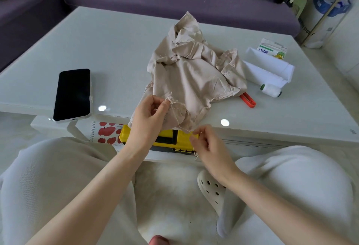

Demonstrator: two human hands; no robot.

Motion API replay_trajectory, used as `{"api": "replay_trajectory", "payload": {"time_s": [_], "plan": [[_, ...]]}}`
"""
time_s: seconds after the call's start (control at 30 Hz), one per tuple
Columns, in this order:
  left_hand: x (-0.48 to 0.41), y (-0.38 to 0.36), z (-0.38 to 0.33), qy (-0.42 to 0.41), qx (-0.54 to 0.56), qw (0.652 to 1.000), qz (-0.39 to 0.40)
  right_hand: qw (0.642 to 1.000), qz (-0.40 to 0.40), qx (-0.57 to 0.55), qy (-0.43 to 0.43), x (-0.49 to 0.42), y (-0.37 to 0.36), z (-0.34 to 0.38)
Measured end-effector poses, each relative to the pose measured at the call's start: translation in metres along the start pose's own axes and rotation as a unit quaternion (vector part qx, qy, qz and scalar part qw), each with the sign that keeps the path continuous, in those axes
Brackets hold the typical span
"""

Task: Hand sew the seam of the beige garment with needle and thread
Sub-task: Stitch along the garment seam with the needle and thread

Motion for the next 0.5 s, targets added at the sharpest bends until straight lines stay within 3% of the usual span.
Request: {"api": "replay_trajectory", "payload": {"time_s": [0.1, 0.3, 0.5], "plan": [[0.001, -0.002, -0.001, -0.003, -0.002, 1.0, 0.011, 0.999, -0.031, -0.034, 0.026, -0.001, 0.011, 0.015], [0.002, -0.004, -0.003, -0.015, 0.011, 1.0, 0.016, 0.975, -0.084, 0.024, 0.206, -0.012, 0.025, 0.049], [0.001, -0.005, -0.004, -0.025, 0.019, 0.999, 0.011, 0.961, -0.089, 0.025, 0.262, -0.02, 0.026, 0.065]]}}
Point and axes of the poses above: each hand's wrist, its own x-axis away from the middle knuckle, its own y-axis out of the back of the hand, z = x × y, the point moved 4 cm from there along -x, towards the middle knuckle, and after that the axes turned 13 degrees about -y, right-handed, at the moved point
